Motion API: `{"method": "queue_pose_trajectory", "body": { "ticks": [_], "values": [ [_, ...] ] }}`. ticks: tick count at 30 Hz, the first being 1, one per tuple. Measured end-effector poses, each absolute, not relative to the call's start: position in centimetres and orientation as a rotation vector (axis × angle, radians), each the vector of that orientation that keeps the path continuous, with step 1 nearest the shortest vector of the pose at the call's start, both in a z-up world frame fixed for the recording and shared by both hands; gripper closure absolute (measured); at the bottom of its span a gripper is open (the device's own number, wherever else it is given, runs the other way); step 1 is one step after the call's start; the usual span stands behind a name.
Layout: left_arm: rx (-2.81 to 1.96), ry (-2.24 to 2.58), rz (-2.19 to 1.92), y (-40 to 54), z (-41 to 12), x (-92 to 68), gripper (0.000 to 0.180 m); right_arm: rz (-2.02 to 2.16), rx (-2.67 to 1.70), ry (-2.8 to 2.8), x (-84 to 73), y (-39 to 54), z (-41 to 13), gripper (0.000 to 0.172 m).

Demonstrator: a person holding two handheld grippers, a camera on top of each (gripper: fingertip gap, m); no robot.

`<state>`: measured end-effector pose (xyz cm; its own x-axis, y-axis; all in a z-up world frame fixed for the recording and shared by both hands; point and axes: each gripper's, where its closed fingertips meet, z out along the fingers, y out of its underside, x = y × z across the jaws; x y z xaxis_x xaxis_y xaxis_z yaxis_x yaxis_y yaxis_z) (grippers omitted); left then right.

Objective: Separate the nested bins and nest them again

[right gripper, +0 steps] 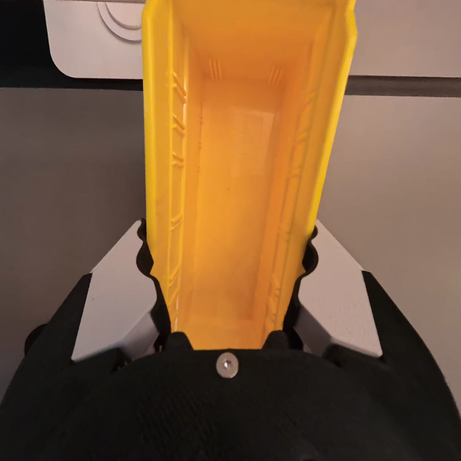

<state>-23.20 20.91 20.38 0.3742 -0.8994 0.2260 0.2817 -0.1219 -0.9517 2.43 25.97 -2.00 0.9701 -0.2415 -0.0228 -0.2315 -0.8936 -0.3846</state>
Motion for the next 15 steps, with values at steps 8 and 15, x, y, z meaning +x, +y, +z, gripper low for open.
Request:
{"method": "queue_pose_trajectory", "body": {
  "ticks": [8, 15],
  "values": [
    [-1.322, 0.639, -1.151, 20.8, 20.2, -22.8, 0.098, -0.072, -2.929, 0.295, 2.0, 24.9, -3.3, 0.030],
    [-1.319, 0.641, -1.156, 20.6, 20.3, -22.8, 0.099, -0.104, -3.047, 0.206, 1.4, 23.2, -3.2, 0.049]
  ]
}}
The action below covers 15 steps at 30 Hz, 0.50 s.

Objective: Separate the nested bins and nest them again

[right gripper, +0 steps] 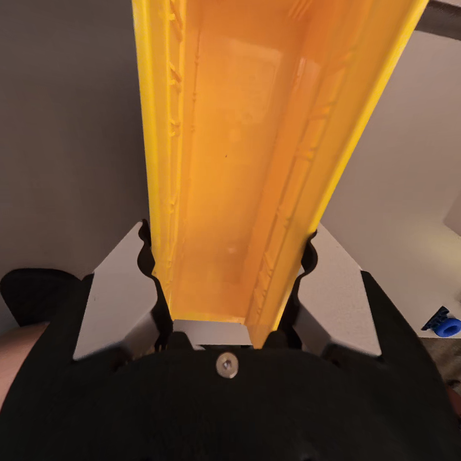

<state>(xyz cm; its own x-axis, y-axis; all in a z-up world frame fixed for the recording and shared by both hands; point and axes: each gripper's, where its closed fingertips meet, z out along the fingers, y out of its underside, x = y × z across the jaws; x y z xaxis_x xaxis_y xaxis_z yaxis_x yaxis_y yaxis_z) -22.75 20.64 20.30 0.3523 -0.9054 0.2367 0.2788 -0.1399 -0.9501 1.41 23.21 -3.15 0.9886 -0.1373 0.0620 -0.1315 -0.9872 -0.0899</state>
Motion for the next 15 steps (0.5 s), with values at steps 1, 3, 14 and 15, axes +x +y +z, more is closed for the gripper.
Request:
{"method": "queue_pose_trajectory", "body": {
  "ticks": [1, 3, 14, 15],
  "values": [
    [-1.319, 0.641, -1.155, 20.6, 20.3, -22.7, 0.099, -0.100, -3.051, 0.199, 1.3, 22.9, -3.2, 0.048],
    [-1.321, 0.642, -1.155, 20.6, 20.3, -22.7, 0.099, -0.091, -3.043, 0.200, 1.2, 22.8, -3.2, 0.045],
    [-1.342, 0.633, -1.133, 21.1, 20.0, -22.3, 0.098, -0.034, -2.913, 0.005, 0.7, 23.3, -0.6, 0.035],
    [-1.347, 0.630, -1.129, 21.2, 19.9, -22.1, 0.098, -0.009, -2.873, -0.020, 0.3, 23.5, 0.4, 0.035]
  ]
}}
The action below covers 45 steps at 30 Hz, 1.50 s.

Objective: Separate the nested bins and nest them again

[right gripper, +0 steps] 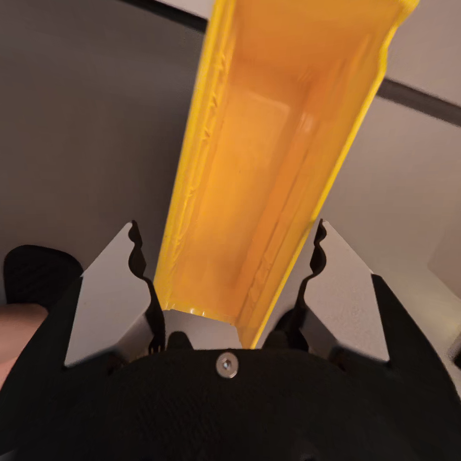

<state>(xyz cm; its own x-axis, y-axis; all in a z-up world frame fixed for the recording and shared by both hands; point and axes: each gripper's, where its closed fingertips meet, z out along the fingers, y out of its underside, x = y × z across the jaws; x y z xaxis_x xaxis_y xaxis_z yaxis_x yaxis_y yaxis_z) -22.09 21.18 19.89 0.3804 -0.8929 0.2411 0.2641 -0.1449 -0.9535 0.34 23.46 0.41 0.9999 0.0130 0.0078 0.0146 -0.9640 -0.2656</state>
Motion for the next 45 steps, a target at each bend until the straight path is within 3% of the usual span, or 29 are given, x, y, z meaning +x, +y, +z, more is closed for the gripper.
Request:
{"method": "queue_pose_trajectory", "body": {
  "ticks": [7, 16, 21, 30, 45],
  "values": [
    [-1.391, 0.674, -1.080, 21.0, 19.1, -19.7, 0.096, 0.056, -2.540, -0.008, 1.6, 25.4, 5.5, 0.036],
    [-1.418, 0.723, -1.046, 20.5, 18.5, -18.4, 0.096, 0.184, -2.888, 0.184, 0.5, 23.3, -3.0, 0.022],
    [-1.433, 0.728, -1.060, 20.7, 18.1, -18.4, 0.096, 0.100, -2.952, 0.164, 1.0, 22.9, -2.9, 0.045],
    [-1.571, 0.693, -0.615, 25.2, 14.9, -17.8, 0.094, 0.091, -2.982, 0.192, 0.9, 22.5, -2.6, 0.053],
    [-1.585, 0.762, -0.696, 23.6, 14.5, -16.0, 0.094, 0.115, -2.939, 0.184, 0.6, 22.1, 1.1, 0.054]
  ]
}}
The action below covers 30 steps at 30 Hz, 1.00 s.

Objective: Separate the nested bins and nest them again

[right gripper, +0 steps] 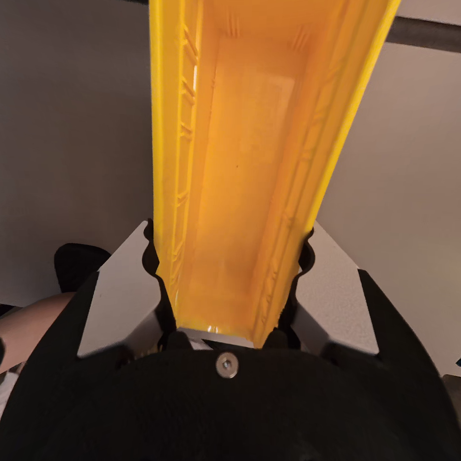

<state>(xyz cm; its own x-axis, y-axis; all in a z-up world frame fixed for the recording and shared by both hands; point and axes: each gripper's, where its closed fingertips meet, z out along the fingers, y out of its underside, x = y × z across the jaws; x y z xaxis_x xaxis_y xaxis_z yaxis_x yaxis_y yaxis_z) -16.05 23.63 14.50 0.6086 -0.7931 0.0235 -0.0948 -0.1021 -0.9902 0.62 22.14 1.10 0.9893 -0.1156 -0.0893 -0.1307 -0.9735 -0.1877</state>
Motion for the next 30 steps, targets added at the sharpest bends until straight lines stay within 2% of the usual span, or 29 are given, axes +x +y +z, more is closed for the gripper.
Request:
{"method": "queue_pose_trajectory", "body": {
  "ticks": [10, 13, 16, 20, 26, 30],
  "values": [
    [-1.565, 0.781, -0.752, 22.6, 15.0, -15.9, 0.094, 0.284, -2.634, 0.123, 3.7, 21.4, 13.1, 0.056],
    [-1.566, 0.784, -0.765, 22.5, 15.0, -15.9, 0.094, 0.185, -2.550, 0.154, 8.3, 20.7, 14.2, 0.055],
    [-1.562, 0.778, -0.774, 22.5, 15.2, -16.1, 0.094, 0.057, -2.510, 0.244, 13.8, 19.9, 11.9, 0.055],
    [-1.553, 0.775, -0.787, 22.3, 15.5, -16.3, 0.094, -0.077, -2.506, 0.293, 18.8, 18.8, 6.2, 0.056],
    [-1.558, 0.773, -0.780, 22.4, 15.4, -16.2, 0.094, -0.042, -2.521, 0.325, 20.4, 18.9, -3.0, 0.055],
    [-1.575, 0.787, -0.756, 22.5, 14.9, -15.7, 0.094, -0.054, -2.571, 0.264, 19.9, 19.0, -7.1, 0.055]
  ]
}}
